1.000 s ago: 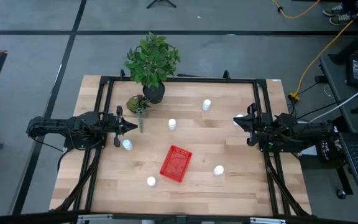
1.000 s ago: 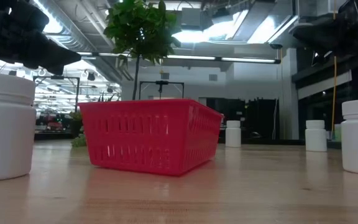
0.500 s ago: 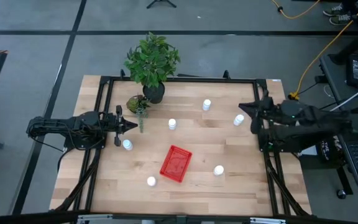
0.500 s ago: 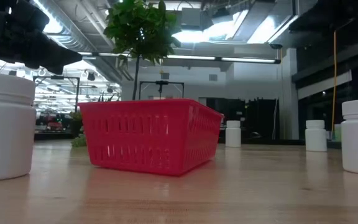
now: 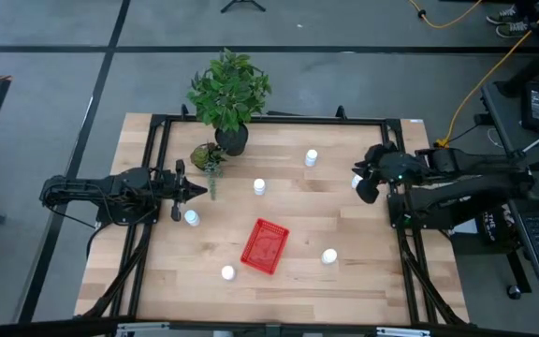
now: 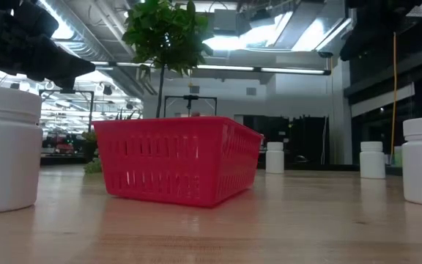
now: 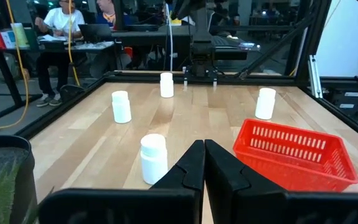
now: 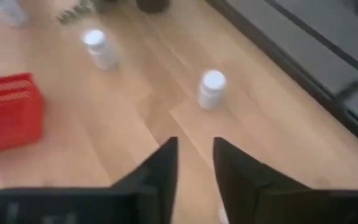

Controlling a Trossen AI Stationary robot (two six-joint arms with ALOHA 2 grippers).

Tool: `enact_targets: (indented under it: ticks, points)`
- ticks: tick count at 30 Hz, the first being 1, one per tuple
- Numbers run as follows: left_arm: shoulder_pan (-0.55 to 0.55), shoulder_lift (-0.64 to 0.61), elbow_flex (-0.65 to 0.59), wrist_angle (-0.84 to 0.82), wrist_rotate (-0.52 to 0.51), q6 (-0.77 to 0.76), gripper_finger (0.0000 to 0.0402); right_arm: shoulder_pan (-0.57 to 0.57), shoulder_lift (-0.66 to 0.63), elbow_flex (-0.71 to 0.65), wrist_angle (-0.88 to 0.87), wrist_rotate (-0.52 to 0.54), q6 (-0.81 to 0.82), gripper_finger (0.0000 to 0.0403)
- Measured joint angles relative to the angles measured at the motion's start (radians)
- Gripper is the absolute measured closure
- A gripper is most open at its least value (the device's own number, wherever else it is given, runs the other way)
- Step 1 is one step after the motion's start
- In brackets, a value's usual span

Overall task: Pick and place pill bottles into a basket
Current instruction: Put the white medicine bottle into the red bin

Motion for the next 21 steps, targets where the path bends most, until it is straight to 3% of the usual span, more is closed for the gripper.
enact_targets:
  ticks: [10, 21]
  points:
    - [0.000, 0.000, 0.000, 0.000, -0.001, 0.004, 0.0398, -0.166, 0.043, 0.020, -0.300, -0.134, 0.148, 0.0166]
    - [0.000, 0.000, 0.000, 0.000, -0.002, 0.027, 0.0398, -0.358, 0.154, -0.036, -0.299, -0.203, 0.073, 0.0161]
